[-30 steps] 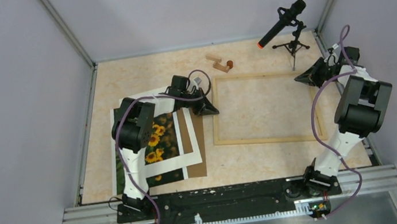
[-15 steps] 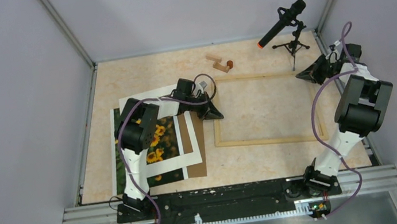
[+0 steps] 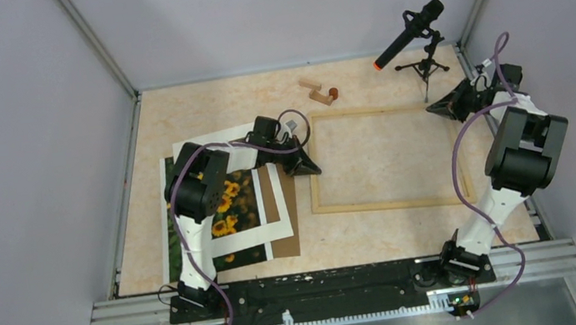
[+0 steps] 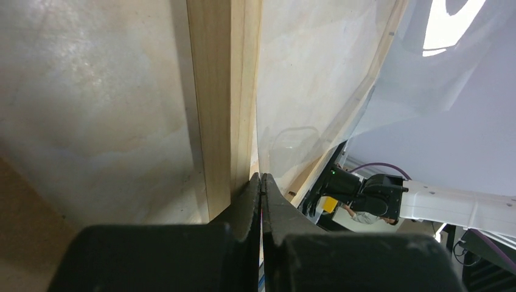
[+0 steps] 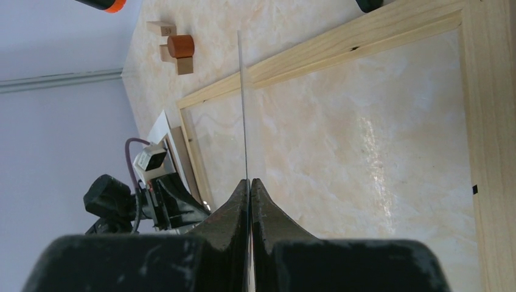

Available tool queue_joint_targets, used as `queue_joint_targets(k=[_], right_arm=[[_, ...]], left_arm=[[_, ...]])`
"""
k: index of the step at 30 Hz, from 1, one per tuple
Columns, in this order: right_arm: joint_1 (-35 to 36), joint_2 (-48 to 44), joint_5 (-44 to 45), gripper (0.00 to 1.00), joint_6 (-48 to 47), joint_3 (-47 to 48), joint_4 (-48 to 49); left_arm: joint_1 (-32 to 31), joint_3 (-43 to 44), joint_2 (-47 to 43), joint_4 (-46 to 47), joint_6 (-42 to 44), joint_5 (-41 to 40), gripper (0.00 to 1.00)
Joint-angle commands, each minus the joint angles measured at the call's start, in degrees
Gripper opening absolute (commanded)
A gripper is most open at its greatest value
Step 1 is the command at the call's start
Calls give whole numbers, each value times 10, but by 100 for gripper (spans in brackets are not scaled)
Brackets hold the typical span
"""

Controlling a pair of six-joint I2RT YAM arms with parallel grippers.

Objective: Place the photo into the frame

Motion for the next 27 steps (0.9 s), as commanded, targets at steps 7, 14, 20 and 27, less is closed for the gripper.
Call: queue_joint_targets(k=[7,14,20,27], right_arm=[[8,3,-29,0,18,-2,48],[8,9,-27,0,18,-10,53],[8,13,-22,0,15,-10,51],[8,17,-19,0,14,-9,51]], left_arm=[[4,1,-21,-9,20,-7,0],[4,19,-20,-57,46,-28,0],[4,42,-36,-114,92,-72,5],[4,55,-40,-140,114,-84,17]])
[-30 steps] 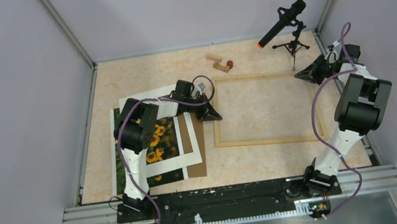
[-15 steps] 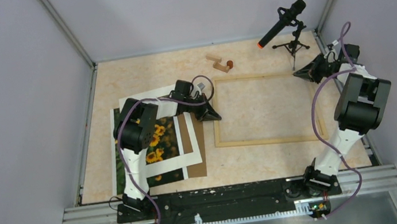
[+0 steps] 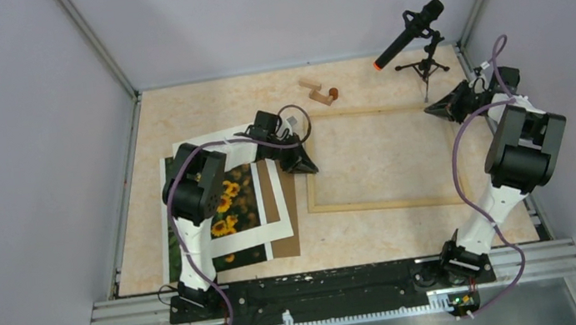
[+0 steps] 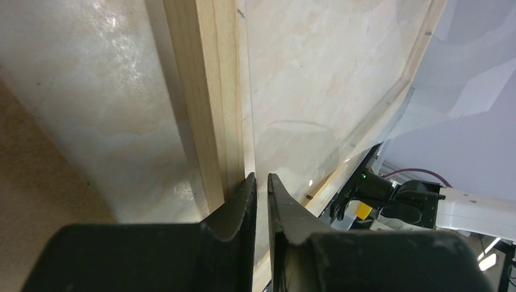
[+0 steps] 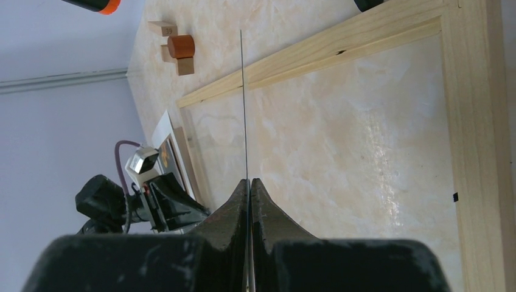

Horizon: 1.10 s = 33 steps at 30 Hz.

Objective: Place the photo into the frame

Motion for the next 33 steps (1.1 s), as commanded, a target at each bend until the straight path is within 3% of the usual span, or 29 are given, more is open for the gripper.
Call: queue_joint_targets(k=[1,7,17,29,33], right_arm=[[4,3,-2,0,-4,-1,18],[5,4,-4,0,-2,-2,22],[5,11,-7,0,5,-8,37],[10,21,-2,0,4,-17,37],[13,17,0,25,6,-25,36]], left_arm=[[2,15,-23,-31,32,-27,20],[3,28,-26,-55,50,-45,38],[1,47,-56,-99,88,-109,56],[39,33,-127,-84,85,-76,76],[58,25,-97,-62,63,-44,80]])
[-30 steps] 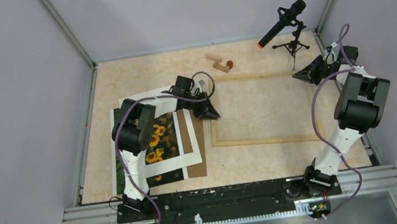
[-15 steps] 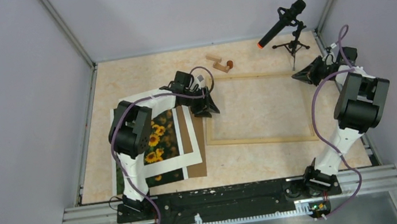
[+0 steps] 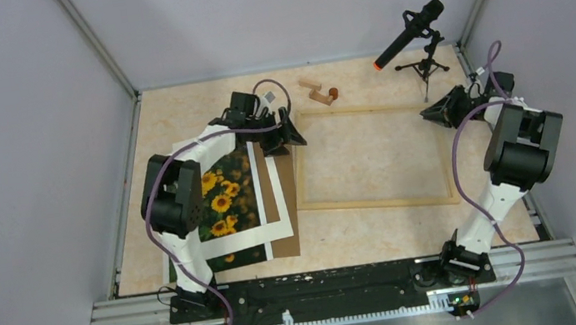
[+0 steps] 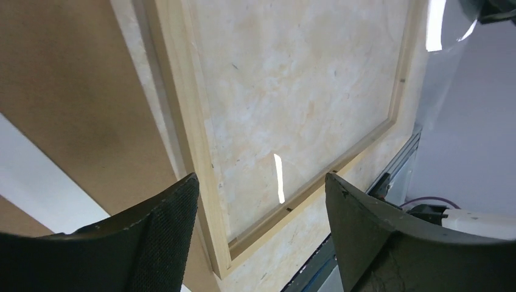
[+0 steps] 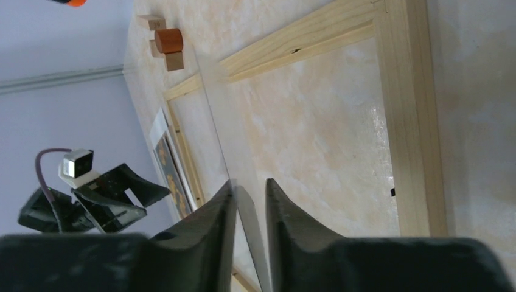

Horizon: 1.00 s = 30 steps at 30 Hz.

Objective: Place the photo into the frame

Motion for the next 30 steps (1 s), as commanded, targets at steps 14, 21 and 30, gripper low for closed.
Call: queue_joint_targets(k=[14,21,30], right_arm=[[76,-79,13,34,25,14,-7],[77,-57,35,35,-1,26,-39],[89,-108,54,24,0,22,-66]], left_arm=[[5,-54,66,114,-60,99,77],[5,-54,66,110,-53,96,77],[7,-57,68,125,-58,121,77]])
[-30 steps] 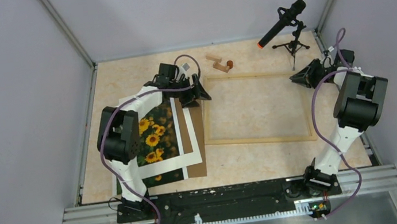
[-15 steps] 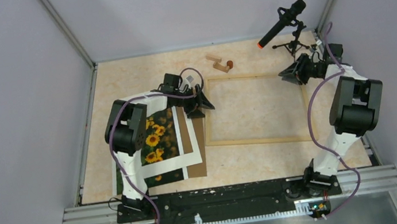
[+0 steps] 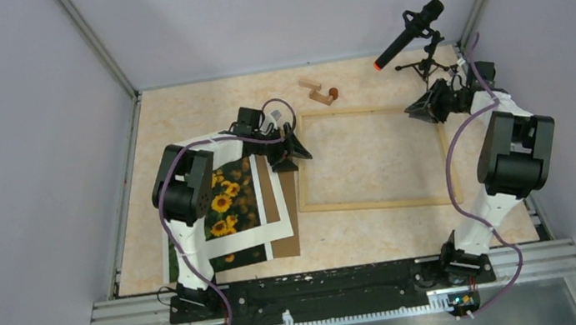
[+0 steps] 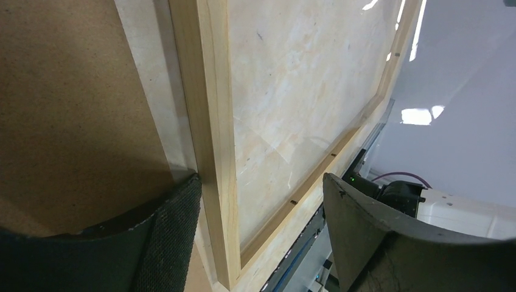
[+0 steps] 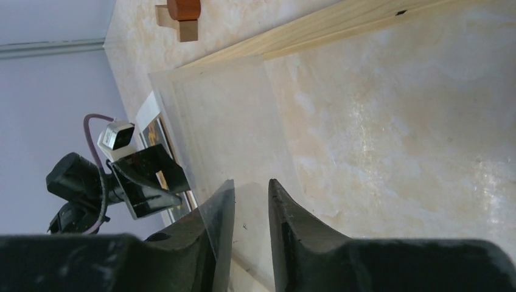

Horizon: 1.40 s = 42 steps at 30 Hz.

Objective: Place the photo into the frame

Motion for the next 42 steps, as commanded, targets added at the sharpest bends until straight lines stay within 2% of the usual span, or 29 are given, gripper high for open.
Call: queue_joint_targets(k=[1,3,4,8,13,19,22,24,27,33,35,38,42], right_arm=[[15,-59,1,17,4,18,-16],[20,-84,3,3,11,28,-26],[25,-96,3,0,14,34,-30],[68,-153,-7,0,31,70,-50],[164,-212,-15,0,107,139,-17],[335,-209,-22,0,248,239,97],[373,-190,-37,0,313,262,181],[364,-183,-25,0,322,262,194],[319,-171,-9,0,304,234,162],[197,-116,-73,0,275,76,186],[159,-97,-74,0,234,33,173],[114,-56,-63,0,132,14,96],[69,10,-56,0,42,5,51]], left_arm=[[-4,-11,-6,34,1,25,78],[-2,-16,-10,46,-1,34,79],[-1,-19,-16,56,-4,40,79],[11,-39,-56,112,-13,55,82],[58,-84,-137,174,-31,41,83],[132,-141,-228,183,-46,-23,84],[173,-174,-266,181,-63,-60,84],[190,-190,-285,180,-69,-77,86],[200,-194,-296,173,-70,-89,87],[204,-184,-276,143,-64,-96,89],[204,-183,-259,149,-69,-83,90],[197,-181,-222,176,-78,-41,90],[144,-141,-162,147,-51,-17,90]])
